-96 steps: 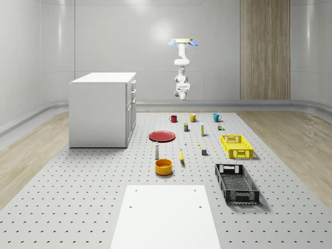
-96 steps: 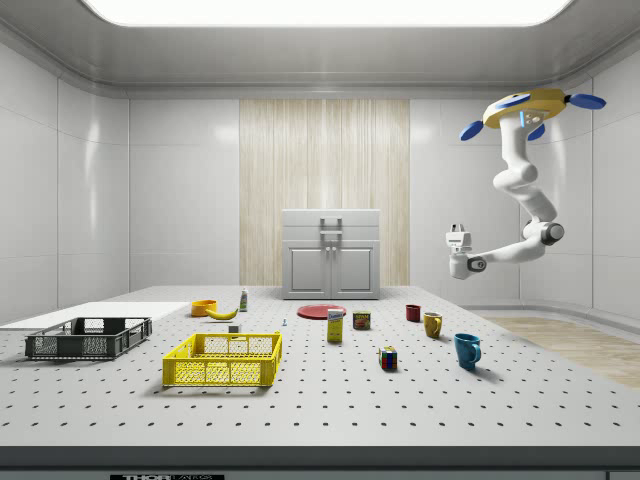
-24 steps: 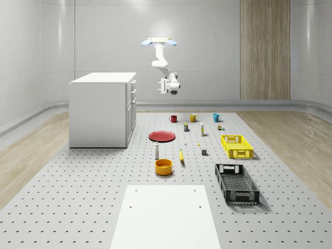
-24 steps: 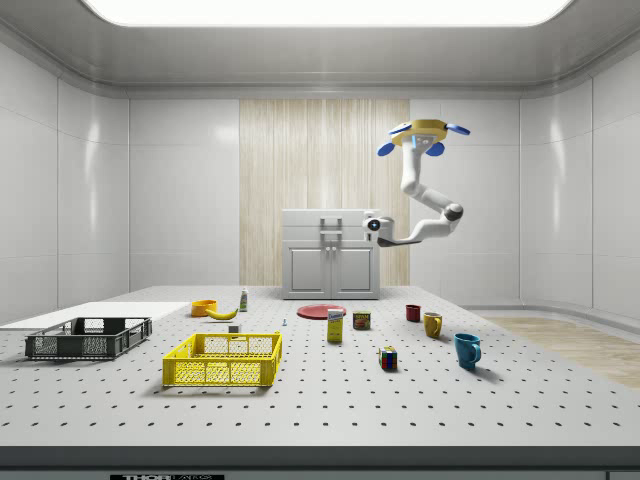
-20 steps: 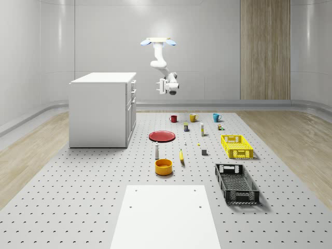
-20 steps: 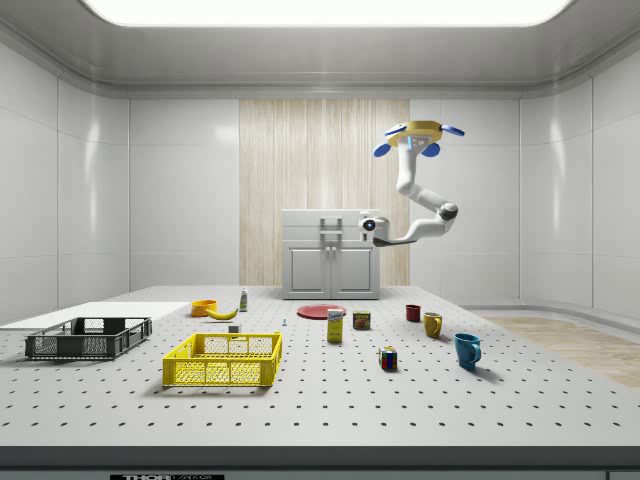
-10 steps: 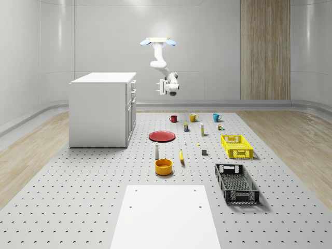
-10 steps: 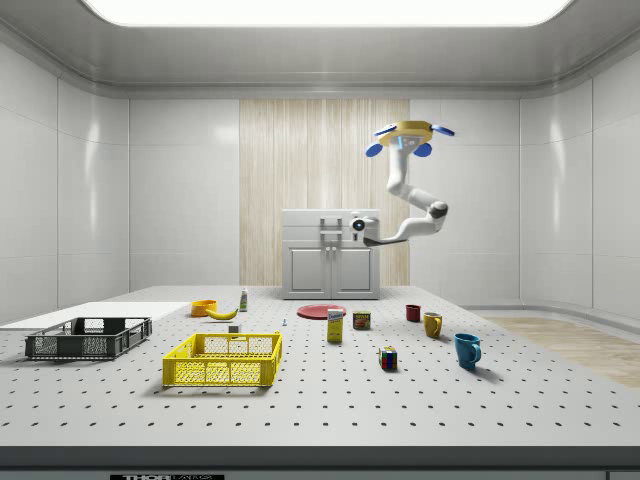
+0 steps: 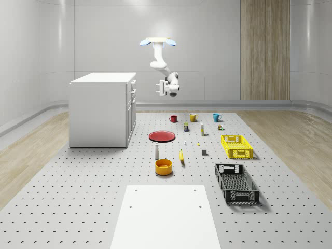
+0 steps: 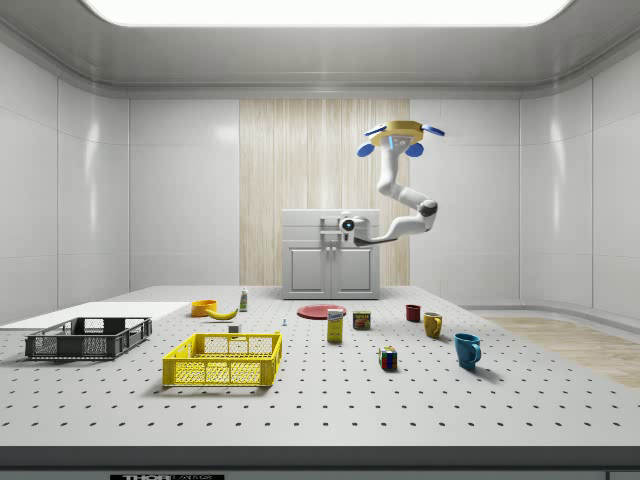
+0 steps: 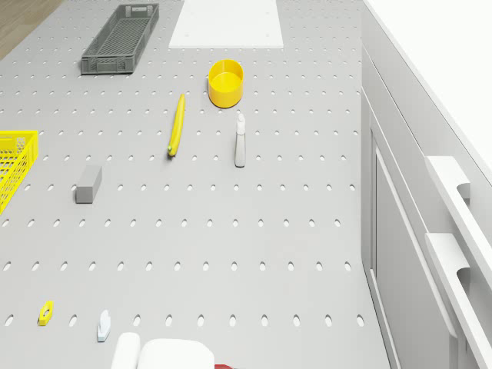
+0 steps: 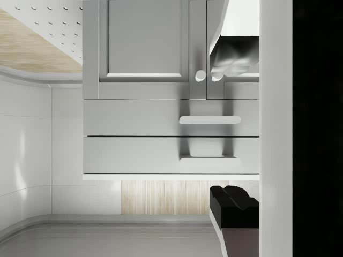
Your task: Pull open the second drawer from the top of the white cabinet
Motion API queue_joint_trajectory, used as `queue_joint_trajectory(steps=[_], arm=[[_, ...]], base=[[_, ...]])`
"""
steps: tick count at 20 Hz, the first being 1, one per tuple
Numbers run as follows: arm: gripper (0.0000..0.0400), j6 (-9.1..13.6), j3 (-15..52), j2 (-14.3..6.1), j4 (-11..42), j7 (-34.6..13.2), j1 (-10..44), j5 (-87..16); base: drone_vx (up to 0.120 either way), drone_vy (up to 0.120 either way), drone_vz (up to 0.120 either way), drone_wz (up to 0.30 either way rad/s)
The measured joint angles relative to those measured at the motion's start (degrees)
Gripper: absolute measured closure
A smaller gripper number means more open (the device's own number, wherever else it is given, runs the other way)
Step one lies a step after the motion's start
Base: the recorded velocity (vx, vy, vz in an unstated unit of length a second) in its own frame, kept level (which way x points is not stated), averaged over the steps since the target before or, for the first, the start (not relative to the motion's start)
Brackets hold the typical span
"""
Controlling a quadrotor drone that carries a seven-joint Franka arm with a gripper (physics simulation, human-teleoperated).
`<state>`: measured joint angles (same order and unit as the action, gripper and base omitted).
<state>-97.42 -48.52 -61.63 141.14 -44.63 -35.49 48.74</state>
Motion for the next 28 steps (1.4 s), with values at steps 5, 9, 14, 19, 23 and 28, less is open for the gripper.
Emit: queue_joint_trajectory(steps=[5, 9, 14, 19, 23, 28], arm=[[0.01, -0.6, -0.2, -0.7, 0.1, -0.5, -0.7, -0.6], [0.01, -1.1, -0.4, -1.3, 0.2, -0.9, -1.2, -1.0], [0.01, -2.6, 0.3, -1.9, 1.0, -1.1, -1.8, -0.8], [0.01, -5.5, 2.4, -2.3, 2.8, -0.9, -2.6, 0.7], [0.01, -8.1, 4.4, -2.3, 4.3, -0.5, -3.3, 2.5], [0.01, -11.6, 7.3, -2.0, 6.1, 0.2, -4.5, 5.2]], base=[[0.12, 0.0, 0.0, 0.0], [0.12, 0.0, 0.0, 0.0], [0.024, 0.0, 0.0, 0.0], [0.0, 0.0, 0.0, 0.0], [0.0, 0.0, 0.0, 0.0], [0.0, 0.0, 0.0, 0.0]])
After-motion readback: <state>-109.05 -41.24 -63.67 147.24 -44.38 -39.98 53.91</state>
